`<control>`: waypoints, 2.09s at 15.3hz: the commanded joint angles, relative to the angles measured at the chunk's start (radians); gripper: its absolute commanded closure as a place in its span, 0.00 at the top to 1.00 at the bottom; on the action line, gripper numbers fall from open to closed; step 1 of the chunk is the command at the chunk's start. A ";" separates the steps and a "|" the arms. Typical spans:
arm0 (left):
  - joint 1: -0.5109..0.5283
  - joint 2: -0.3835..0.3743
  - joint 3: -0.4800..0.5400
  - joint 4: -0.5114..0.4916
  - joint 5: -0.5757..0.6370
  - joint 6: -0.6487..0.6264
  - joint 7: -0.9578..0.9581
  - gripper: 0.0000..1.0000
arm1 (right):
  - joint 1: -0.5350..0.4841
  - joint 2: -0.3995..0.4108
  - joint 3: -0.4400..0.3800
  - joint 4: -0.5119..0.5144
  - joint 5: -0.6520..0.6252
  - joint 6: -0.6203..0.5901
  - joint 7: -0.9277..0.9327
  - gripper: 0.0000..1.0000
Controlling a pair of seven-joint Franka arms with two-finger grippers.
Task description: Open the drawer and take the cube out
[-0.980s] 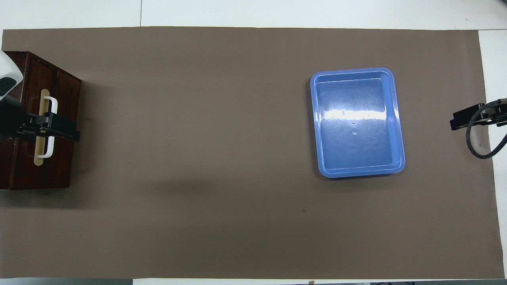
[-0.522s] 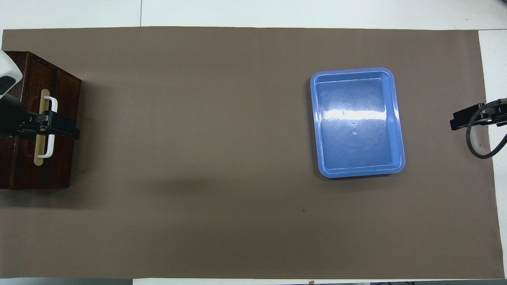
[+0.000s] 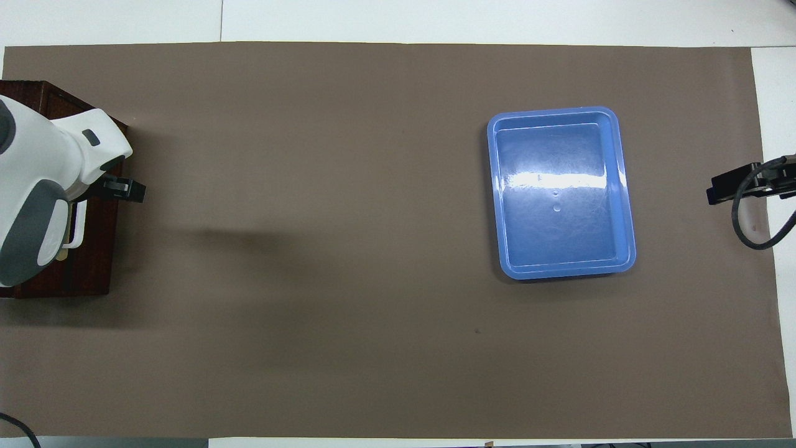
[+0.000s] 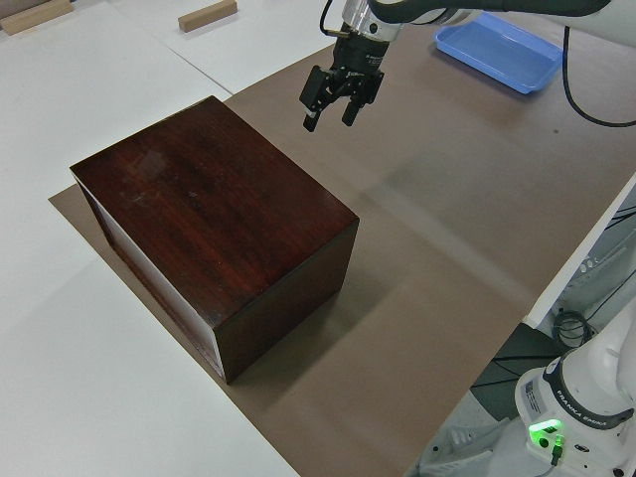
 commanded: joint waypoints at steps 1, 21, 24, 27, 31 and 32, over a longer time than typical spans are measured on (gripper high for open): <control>0.055 0.040 0.001 -0.039 0.062 0.116 0.005 1.00 | -0.006 -0.016 0.009 -0.012 -0.012 0.004 0.016 1.00; -0.239 0.101 -0.004 -0.050 -0.033 0.167 -0.541 1.00 | -0.006 -0.016 0.009 -0.012 -0.012 0.004 0.016 1.00; -0.244 0.103 -0.004 -0.039 -0.042 0.139 -0.538 1.00 | -0.006 -0.016 0.009 -0.012 -0.012 0.004 0.016 1.00; -0.228 0.095 0.001 0.022 -0.048 0.066 -0.535 1.00 | -0.006 -0.016 0.009 -0.012 -0.012 0.004 0.016 1.00; -0.140 0.120 0.009 0.315 -0.238 -0.250 -0.541 1.00 | -0.006 -0.016 0.009 -0.012 -0.012 0.004 0.016 1.00; -0.085 0.104 0.007 0.320 -0.275 -0.262 -0.541 1.00 | -0.006 -0.016 0.009 -0.012 -0.012 0.004 0.016 1.00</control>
